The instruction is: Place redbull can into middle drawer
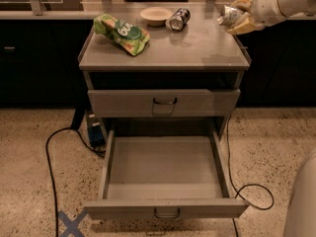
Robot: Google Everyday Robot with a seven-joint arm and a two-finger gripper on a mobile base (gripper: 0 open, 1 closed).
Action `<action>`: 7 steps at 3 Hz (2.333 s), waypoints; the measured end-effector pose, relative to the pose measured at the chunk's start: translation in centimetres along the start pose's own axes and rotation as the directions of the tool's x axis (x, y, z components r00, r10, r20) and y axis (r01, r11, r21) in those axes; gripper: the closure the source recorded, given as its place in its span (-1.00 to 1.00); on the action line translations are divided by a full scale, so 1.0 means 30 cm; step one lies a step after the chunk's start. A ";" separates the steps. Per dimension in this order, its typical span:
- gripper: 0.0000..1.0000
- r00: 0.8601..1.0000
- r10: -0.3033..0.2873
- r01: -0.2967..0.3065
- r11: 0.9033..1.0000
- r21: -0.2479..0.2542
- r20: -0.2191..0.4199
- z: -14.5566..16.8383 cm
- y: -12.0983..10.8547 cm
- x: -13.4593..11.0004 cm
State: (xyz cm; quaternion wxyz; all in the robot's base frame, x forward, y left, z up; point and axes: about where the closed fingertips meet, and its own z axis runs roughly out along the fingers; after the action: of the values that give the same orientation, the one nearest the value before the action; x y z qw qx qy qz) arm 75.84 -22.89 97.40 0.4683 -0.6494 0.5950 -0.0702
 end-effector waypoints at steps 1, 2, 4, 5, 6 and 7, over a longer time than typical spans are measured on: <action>1.00 0.999 -0.004 0.007 0.998 -0.069 0.053 0.051 0.086 -0.009; 1.00 0.992 0.022 0.003 0.981 -0.195 0.125 0.072 0.257 -0.021; 1.00 0.947 0.136 0.033 0.859 -0.510 0.290 0.072 0.655 -0.126; 1.00 0.947 0.136 0.033 0.859 -0.510 0.290 0.072 0.655 -0.126; 1.00 0.937 0.025 0.147 0.878 -0.456 0.349 0.077 0.638 -0.206; 1.00 0.886 -0.067 0.306 0.828 -0.470 0.458 0.199 0.790 -0.297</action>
Offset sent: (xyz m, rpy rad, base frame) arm -0.1048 0.0427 -0.1221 0.0713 0.3218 0.3161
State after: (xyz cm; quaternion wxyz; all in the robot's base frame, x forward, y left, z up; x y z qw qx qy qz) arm 60.44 -8.82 81.88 0.3788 -0.8086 0.4071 0.1922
